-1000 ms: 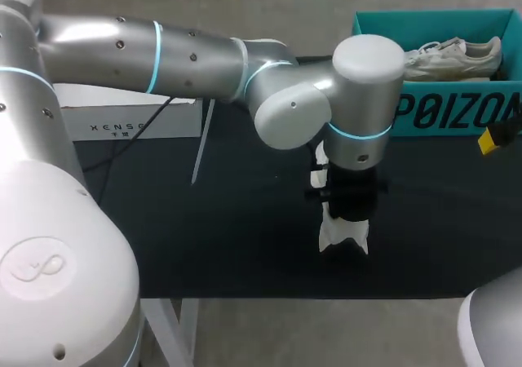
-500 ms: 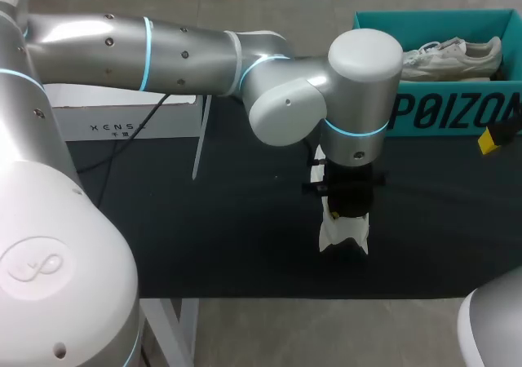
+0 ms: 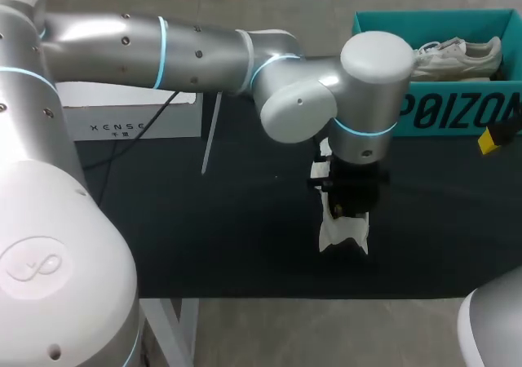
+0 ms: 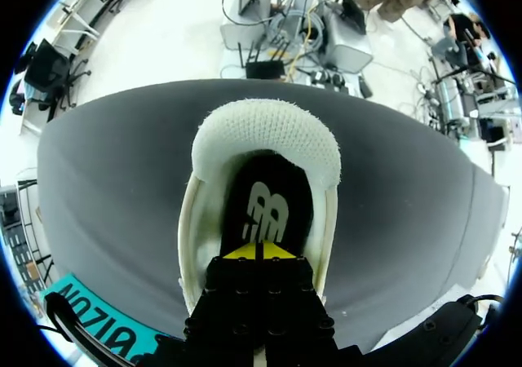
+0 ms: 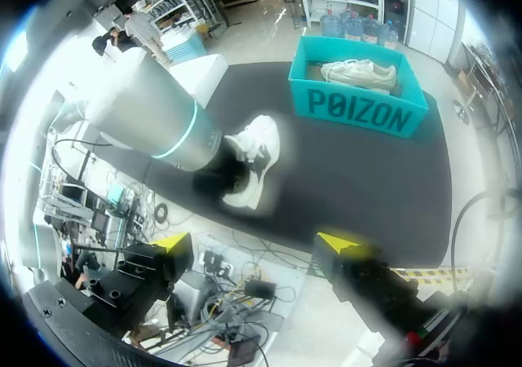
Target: Take the shoe out of the shoebox, open the shoe tongue, remove and reinsert the insole, then place the shoe into the shoebox
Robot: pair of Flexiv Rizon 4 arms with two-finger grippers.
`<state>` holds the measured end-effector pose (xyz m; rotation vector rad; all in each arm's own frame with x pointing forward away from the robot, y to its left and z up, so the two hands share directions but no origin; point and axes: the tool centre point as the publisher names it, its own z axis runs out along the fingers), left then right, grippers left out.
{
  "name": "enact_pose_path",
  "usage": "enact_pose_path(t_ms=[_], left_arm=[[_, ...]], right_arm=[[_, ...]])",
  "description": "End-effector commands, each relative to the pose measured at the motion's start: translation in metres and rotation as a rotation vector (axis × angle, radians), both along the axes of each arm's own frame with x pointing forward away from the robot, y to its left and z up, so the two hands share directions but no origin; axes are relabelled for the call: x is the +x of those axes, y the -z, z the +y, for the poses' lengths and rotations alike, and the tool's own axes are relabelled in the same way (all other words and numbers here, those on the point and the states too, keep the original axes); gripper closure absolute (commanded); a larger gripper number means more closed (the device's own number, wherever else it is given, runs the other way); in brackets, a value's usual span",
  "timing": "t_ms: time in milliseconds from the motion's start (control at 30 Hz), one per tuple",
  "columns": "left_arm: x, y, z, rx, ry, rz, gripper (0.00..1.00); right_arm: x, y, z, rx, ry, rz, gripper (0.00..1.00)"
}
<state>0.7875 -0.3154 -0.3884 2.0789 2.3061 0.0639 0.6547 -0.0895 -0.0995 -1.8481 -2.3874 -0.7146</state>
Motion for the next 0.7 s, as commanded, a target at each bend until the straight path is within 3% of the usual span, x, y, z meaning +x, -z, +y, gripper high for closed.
enact_pose_path(t_ms=[33,533,567,633,667,700], left_arm=[[0.005,-0.024,0.008,0.012,-0.005,-0.034,1.0],[0.047,-0.03,-0.004,0.011,-0.034,-0.089,1.0],[0.048,-0.029,-0.006,0.011,-0.035,-0.087,0.74],[0.048,-0.027,-0.008,0.013,-0.034,-0.081,0.45],[0.047,-0.026,-0.01,0.013,-0.032,-0.079,0.17],[0.046,-0.026,-0.011,0.014,-0.03,-0.076,0.09]], right_arm=[[0.003,-0.001,0.001,-0.001,-0.001,0.007,0.0],[0.003,-0.001,0.001,-0.001,-0.001,0.007,0.0],[0.003,-0.001,0.001,-0.001,-0.001,0.007,0.0],[0.003,-0.001,0.001,-0.001,-0.001,0.007,0.0],[0.003,-0.001,0.001,-0.001,-0.001,0.007,0.0],[0.003,-0.001,0.001,-0.001,-0.001,0.007,0.0]])
